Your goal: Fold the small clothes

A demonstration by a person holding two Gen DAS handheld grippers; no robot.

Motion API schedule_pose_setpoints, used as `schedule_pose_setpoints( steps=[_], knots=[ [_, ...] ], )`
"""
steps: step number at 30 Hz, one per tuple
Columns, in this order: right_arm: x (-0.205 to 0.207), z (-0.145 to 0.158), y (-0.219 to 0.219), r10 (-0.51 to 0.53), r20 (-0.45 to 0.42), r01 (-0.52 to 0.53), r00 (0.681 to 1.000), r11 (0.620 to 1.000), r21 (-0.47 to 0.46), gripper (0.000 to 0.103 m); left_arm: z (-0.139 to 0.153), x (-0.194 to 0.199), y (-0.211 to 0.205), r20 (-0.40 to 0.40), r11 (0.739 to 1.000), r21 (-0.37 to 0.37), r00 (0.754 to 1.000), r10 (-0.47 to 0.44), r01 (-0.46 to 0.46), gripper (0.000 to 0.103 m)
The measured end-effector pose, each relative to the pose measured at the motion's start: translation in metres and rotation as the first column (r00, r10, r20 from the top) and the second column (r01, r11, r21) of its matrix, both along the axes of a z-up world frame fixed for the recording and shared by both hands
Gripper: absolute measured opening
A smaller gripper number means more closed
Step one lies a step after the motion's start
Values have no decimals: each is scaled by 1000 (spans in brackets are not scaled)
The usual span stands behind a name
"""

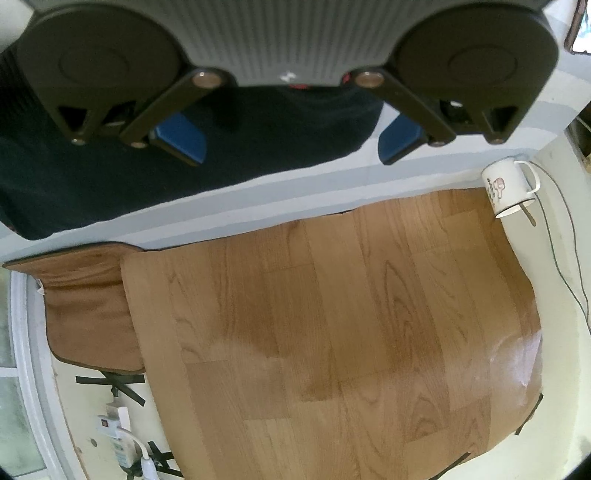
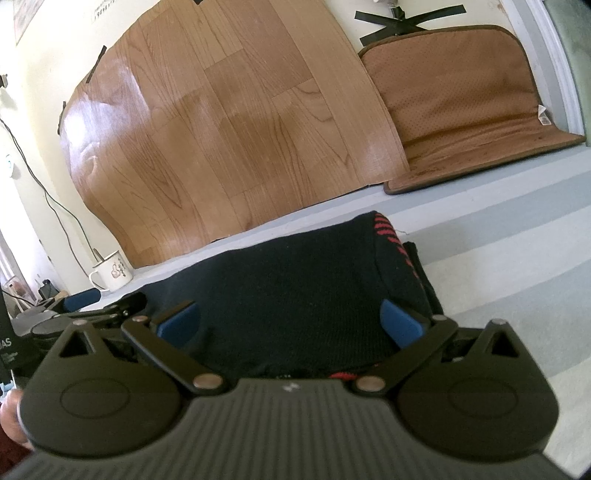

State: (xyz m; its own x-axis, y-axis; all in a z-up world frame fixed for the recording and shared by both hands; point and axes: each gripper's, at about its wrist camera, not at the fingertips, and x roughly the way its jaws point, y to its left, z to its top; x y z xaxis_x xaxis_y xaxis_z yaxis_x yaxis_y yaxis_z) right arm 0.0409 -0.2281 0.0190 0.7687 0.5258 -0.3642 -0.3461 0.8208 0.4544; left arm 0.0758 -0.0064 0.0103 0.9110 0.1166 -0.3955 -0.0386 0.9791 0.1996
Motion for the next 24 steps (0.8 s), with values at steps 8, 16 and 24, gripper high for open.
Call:
schedule_pose_setpoints(
  steps=[8,16,24],
  knots=[
    [0,0,0,0,0,0,1000,1000,-1,103,0,0,0,0,1000,0,1000,-1,1,103],
    [0,0,0,0,0,0,1000,1000,-1,103,0,0,0,0,1000,1,1000,0,0,103],
    [0,0,0,0,0,0,1000,1000,-2,103,0,0,-2,-1,1000,3,1000,-2,2,103]
  ],
)
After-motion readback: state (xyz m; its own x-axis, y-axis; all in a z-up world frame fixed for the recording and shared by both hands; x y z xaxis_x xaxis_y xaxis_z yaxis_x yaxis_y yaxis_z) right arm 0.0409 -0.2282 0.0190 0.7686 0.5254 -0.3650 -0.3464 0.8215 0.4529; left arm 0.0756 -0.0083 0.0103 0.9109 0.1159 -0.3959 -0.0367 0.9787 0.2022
